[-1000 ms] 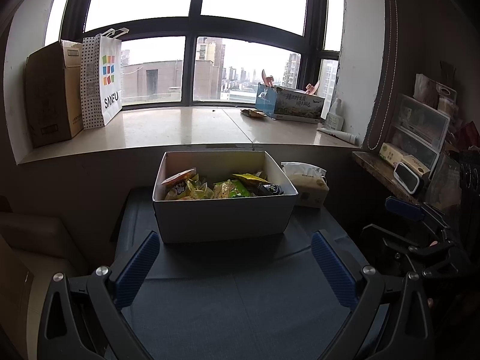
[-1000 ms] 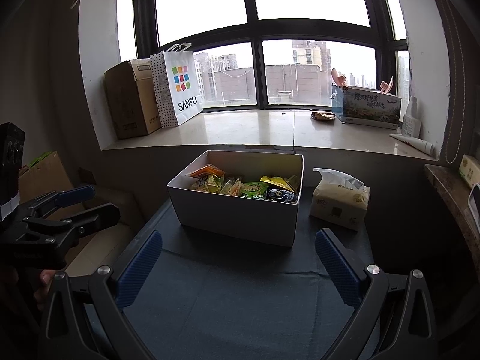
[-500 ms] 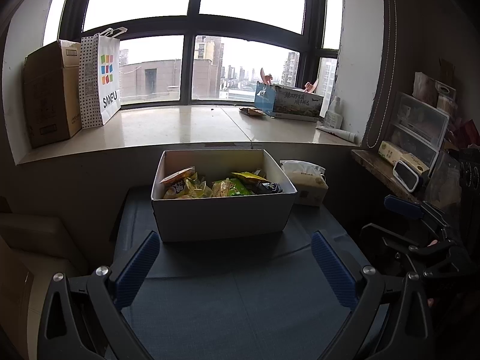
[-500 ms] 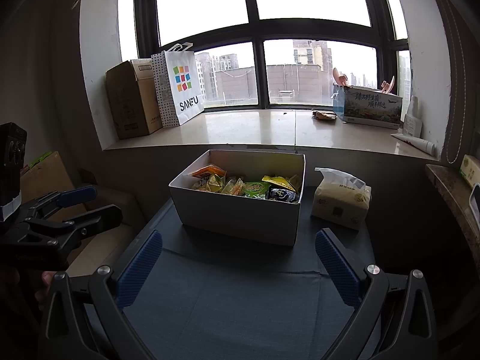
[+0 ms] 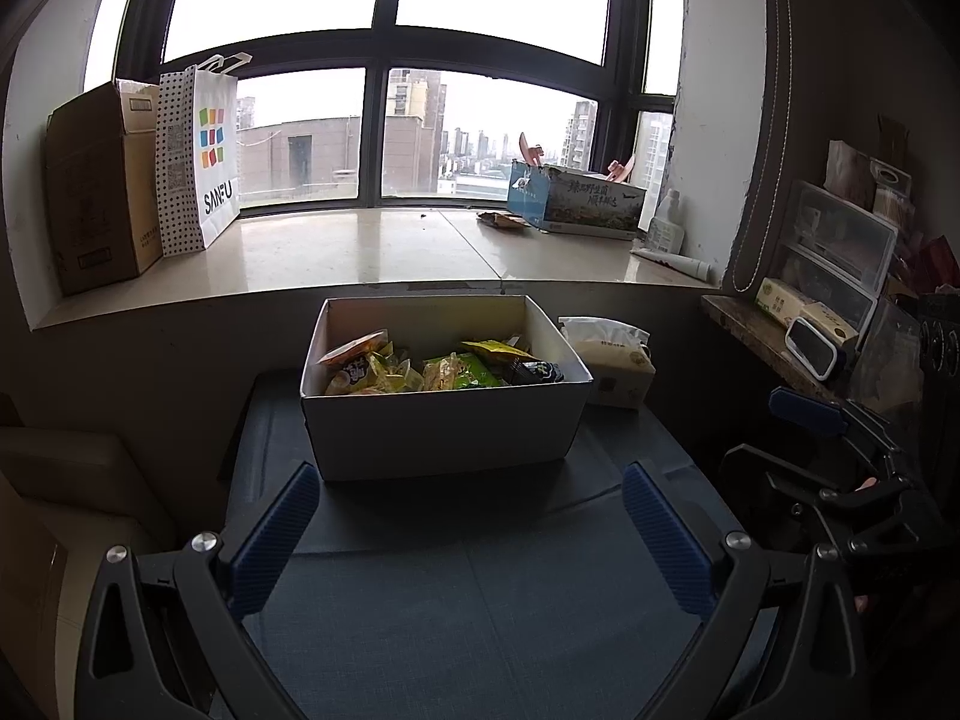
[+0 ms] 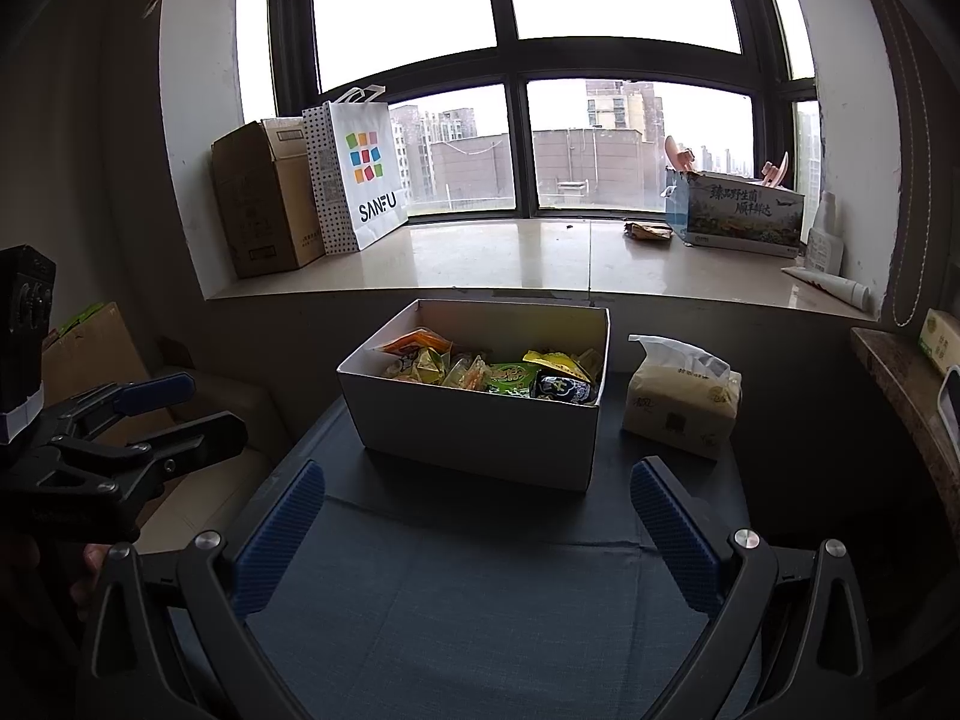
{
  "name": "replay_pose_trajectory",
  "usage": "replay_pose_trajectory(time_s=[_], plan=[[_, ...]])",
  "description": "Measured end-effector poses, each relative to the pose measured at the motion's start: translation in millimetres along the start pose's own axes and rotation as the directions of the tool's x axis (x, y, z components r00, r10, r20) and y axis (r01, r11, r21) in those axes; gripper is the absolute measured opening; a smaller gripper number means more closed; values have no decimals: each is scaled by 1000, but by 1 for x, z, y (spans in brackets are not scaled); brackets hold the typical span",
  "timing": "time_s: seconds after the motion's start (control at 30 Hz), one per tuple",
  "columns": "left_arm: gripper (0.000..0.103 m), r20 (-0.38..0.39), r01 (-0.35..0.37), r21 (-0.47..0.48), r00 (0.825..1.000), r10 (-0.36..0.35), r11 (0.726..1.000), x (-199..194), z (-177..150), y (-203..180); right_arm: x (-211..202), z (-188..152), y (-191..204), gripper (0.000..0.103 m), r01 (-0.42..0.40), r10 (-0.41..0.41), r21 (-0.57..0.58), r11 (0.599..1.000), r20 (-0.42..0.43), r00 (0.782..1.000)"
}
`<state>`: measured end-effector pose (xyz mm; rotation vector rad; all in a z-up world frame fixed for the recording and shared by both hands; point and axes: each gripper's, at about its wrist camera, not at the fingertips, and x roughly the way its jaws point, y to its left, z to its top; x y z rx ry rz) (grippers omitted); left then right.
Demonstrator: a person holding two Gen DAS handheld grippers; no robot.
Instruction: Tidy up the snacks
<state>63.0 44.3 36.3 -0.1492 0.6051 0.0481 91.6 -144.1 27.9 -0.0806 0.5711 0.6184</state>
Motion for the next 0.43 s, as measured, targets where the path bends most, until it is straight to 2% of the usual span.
replay_pose_trajectory(time_s=[0.43], plan=[[103,-1,11,1,1000,-11,1000,0,-2,0,-1,-1,2,103,0,0,-3,1000,-3,1000]])
